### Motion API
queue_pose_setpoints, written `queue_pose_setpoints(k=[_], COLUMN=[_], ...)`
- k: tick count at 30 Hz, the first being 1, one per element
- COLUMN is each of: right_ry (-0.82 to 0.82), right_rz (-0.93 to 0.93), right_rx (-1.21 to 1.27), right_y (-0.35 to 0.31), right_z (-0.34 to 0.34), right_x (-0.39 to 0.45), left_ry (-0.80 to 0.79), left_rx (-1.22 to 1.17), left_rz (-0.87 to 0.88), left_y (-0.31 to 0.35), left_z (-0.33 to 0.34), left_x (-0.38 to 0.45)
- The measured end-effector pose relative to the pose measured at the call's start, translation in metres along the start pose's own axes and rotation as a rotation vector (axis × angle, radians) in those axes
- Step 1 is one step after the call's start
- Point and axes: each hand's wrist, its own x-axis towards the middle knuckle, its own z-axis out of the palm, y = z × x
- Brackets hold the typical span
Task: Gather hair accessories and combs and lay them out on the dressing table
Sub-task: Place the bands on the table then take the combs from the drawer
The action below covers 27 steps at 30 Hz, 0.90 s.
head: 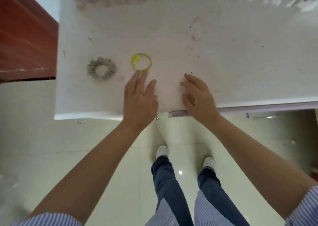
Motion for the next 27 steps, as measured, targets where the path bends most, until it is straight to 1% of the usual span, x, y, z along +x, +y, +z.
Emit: queue_pose_setpoints(k=[3,5,6,9,11,13,15,16,19,21,23,24,25,26,27], right_ry=[0.126,0.208,0.212,0.088,-0.054,-0.210,-0.376,-0.419,-0.416,-0.402,-0.294,-0.261,-0.227,-0.231,-0.283], right_rz=[0.146,0.175,0.151,0.062,0.093,0.165,0.216,0.227,0.211,0.236,0.179,0.164,0.156,0.166,0.188], right_rx=[-0.043,-0.126,-0.183,-0.412,-0.526,-0.582,-0.547,-0.503,-0.425,-0.348,-0.381,-0.385,-0.378,-0.361,-0.343], right_y=[0.054,0.092,0.109,0.152,0.168,0.182,0.193,0.198,0.206,0.207,0.205,0.201,0.197,0.194,0.194], right_z=[-0.041,-0.067,-0.077,-0.092,-0.089,-0.090,-0.093,-0.094,-0.095,-0.102,-0.109,-0.115,-0.119,-0.120,-0.119], right_x=[-0.050,-0.087,-0.102,-0.129,-0.132,-0.127,-0.123,-0.120,-0.113,-0.116,-0.124,-0.129,-0.136,-0.145,-0.156], left_ry=[-0.009,-0.057,-0.096,-0.259,-0.299,-0.276,-0.322,-0.350,-0.396,-0.437,-0.426,-0.400,-0.347,-0.308,-0.291], left_rx=[-0.096,-0.139,-0.136,0.010,0.095,0.132,0.127,0.126,0.121,0.133,0.146,0.156,0.164,0.161,0.150], left_rz=[0.127,0.130,0.107,0.044,0.040,0.047,0.036,0.014,-0.051,-0.049,0.069,0.153,0.201,0.200,0.170], left_y=[0.063,0.107,0.128,0.179,0.190,0.195,0.197,0.197,0.199,0.208,0.219,0.225,0.231,0.237,0.243], left_z=[0.020,0.036,0.045,0.065,0.074,0.082,0.083,0.081,0.077,0.073,0.069,0.069,0.071,0.071,0.070], left_x=[0.007,0.014,0.017,0.025,0.027,0.028,0.028,0.029,0.031,0.030,0.021,0.012,0.001,-0.011,-0.022])
